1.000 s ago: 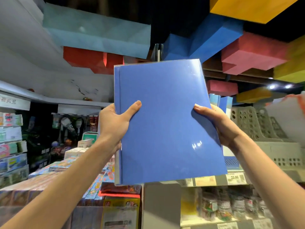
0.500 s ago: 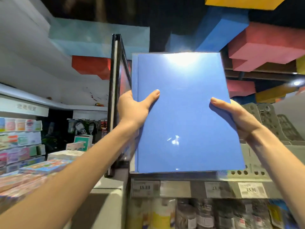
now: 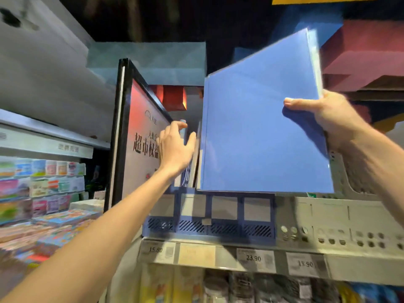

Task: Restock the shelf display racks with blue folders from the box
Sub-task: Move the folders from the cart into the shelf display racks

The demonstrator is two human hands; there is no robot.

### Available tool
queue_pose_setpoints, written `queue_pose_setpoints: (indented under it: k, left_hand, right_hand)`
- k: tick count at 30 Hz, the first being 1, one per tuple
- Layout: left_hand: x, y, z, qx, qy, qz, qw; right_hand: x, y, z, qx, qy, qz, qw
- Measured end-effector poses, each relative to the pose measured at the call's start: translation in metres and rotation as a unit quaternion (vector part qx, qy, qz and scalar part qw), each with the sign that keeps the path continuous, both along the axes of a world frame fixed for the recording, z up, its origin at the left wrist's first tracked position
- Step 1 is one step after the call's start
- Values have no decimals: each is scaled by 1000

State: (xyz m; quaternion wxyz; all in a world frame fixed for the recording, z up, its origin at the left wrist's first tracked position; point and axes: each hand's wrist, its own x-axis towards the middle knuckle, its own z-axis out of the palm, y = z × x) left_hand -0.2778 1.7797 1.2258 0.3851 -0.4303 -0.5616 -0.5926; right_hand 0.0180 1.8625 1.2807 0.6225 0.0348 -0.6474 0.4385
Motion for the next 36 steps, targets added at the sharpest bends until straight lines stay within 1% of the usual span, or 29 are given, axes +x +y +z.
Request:
queue_pose_setpoints:
  k: [2,5,11,16,21,27,31,36]
  left_hand:
    - [-4,7,-13,-49,8,36,998]
    - [-9,10,-24,-75,28,38,996]
    - [-12,7,-20,-119,87,98,984]
    - [-12,5,-17,-137,82,46,986]
    - [-20,1,-18,-154,80,5,985]
    - [-21,-3,-15,-148,78,41,985]
    - [-26,-8,-16,-155,68,29,985]
    - [-24,-11,-13,-181,90,27,979]
  right_hand:
    - [1,-2,-3,-3,-3,-36,999]
    - [-1,-4,-3,2,-7,-100,995]
    - [-5,-11,3,-2,1,-143,990]
    - [2,-20,6,16,-2,-182,983]
    - [-6,-31,6,25,9,-190,981]
    - [-21,-43,16,27,-6,-218,976]
    - [-15,-49,29,39,1,-244,969]
    - [-31,-50,27,5,16,-247,969]
